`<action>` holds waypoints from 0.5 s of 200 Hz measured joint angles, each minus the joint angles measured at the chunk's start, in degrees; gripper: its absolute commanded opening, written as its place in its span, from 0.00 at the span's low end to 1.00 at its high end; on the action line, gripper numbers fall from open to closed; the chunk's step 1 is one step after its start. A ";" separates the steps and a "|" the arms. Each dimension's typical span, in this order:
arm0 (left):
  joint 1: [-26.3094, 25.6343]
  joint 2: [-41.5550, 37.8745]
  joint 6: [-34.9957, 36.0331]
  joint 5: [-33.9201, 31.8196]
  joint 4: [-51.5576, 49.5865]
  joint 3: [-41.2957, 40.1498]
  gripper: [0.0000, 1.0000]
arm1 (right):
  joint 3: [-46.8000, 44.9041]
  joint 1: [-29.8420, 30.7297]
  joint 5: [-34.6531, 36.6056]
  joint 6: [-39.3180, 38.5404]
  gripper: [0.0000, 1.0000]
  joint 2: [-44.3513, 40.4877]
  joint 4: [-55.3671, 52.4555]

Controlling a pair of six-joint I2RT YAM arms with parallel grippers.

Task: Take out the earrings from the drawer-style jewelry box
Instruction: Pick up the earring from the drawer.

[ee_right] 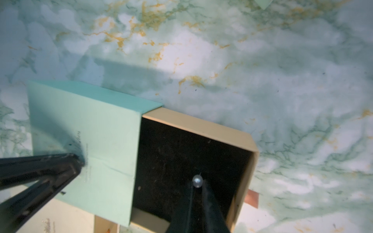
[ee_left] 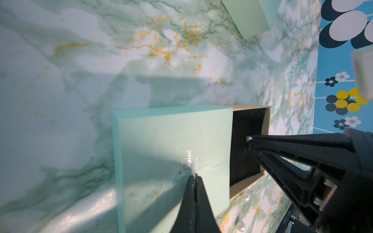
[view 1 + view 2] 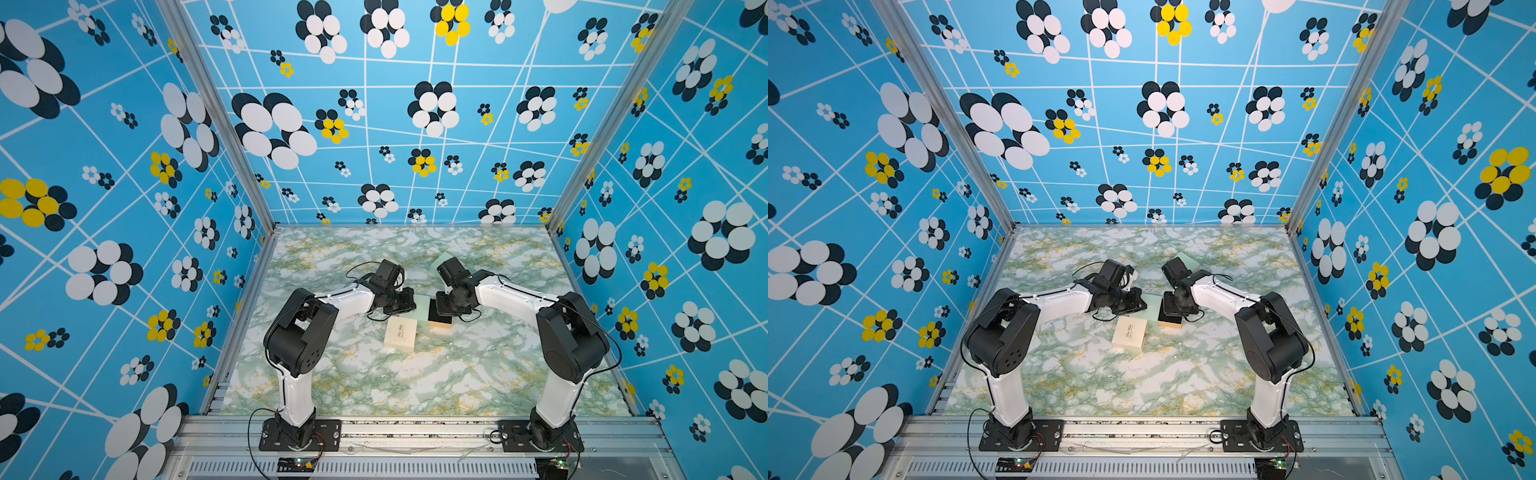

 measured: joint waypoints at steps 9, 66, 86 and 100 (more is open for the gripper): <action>0.00 0.00 0.00 0.00 0.00 0.00 0.00 | 0.00 0.00 0.02 0.00 0.14 0.02 -0.02; 0.00 0.00 0.00 0.00 0.00 0.00 0.00 | 0.07 0.00 0.00 0.02 0.17 0.39 0.17; 0.00 0.00 0.00 0.00 0.00 0.00 0.00 | 0.07 0.00 0.02 0.02 0.17 0.48 0.24; 0.00 0.00 0.00 0.00 0.00 0.00 0.00 | 0.07 0.00 0.02 0.02 0.17 0.66 0.28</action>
